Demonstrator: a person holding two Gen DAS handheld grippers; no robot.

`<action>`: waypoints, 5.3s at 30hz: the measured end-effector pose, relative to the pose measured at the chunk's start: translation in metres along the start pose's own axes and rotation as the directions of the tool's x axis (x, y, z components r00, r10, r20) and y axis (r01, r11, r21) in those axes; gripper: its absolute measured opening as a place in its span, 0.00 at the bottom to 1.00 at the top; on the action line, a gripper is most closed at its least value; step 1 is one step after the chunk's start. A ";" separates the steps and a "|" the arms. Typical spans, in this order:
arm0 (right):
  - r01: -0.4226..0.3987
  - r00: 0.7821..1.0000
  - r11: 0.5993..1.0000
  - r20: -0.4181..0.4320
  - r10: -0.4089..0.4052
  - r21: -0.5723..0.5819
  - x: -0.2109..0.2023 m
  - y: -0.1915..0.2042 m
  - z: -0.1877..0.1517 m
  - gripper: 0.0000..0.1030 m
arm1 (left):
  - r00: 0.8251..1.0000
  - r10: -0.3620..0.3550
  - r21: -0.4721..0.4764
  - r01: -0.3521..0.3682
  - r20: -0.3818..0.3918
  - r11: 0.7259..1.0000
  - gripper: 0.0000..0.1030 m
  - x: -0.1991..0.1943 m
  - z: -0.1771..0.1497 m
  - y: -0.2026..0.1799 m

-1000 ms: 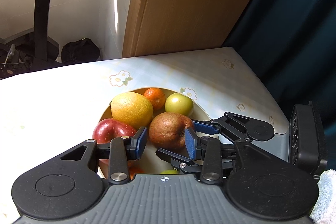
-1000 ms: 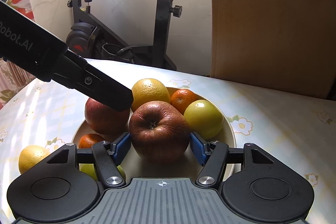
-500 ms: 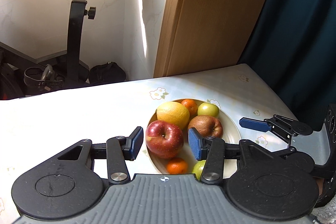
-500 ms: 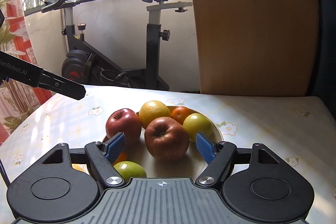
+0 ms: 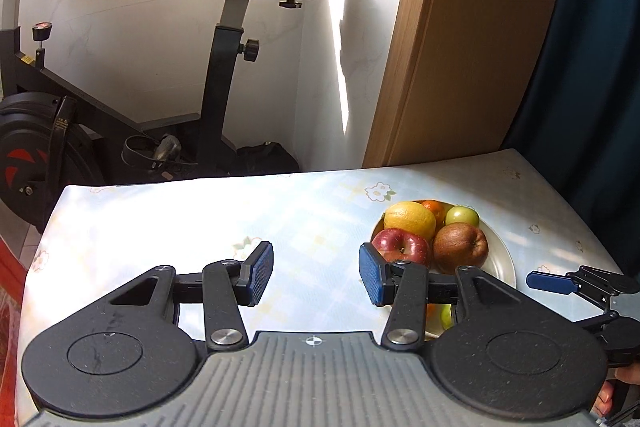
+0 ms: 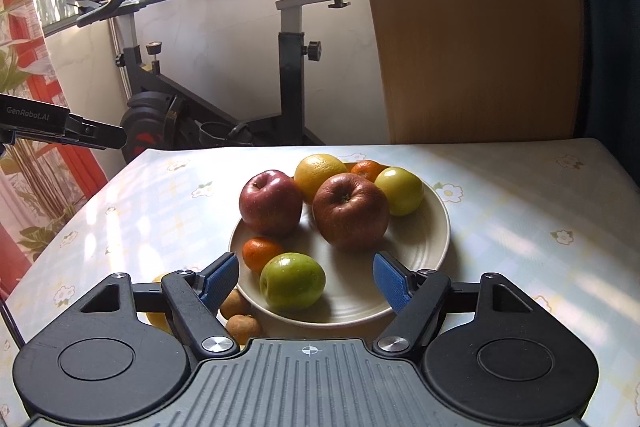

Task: Organize fruits
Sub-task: 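Move both grippers back to the large yellow citrus beside the plate, then close the right gripper on the large yellow citrus while the left presses its top, then lift the yellow citrus and carry it over the plate with both grippers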

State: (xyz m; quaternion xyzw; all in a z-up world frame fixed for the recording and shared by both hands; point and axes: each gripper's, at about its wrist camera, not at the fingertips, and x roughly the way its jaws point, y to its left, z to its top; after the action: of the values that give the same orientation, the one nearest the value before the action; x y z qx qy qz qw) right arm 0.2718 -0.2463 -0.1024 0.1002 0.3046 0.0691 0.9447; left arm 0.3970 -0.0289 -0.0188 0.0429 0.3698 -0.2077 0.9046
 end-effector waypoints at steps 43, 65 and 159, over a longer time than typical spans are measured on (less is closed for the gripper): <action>-0.246 0.952 0.805 -0.292 0.095 -0.540 0.048 0.084 0.013 0.58 | 0.952 -0.267 -0.226 0.230 -0.149 0.947 0.51 0.053 -0.082 0.003; -0.267 0.938 0.875 -0.317 0.140 -0.405 0.064 0.095 0.006 0.44 | 0.948 -0.286 -0.320 0.229 -0.142 0.919 0.50 0.049 -0.087 0.018; 0.031 0.998 0.991 -0.050 -0.038 -0.133 0.048 -0.079 0.036 0.48 | 0.902 -0.358 -0.132 0.335 -0.240 0.933 0.39 0.154 0.044 -0.139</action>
State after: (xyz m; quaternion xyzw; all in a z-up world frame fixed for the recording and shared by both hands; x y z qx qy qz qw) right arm 0.3367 -0.3188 -0.1190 0.0304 0.3256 0.0754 0.9420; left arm 0.4682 -0.2184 -0.0823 -0.0364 0.4954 -0.3416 0.7978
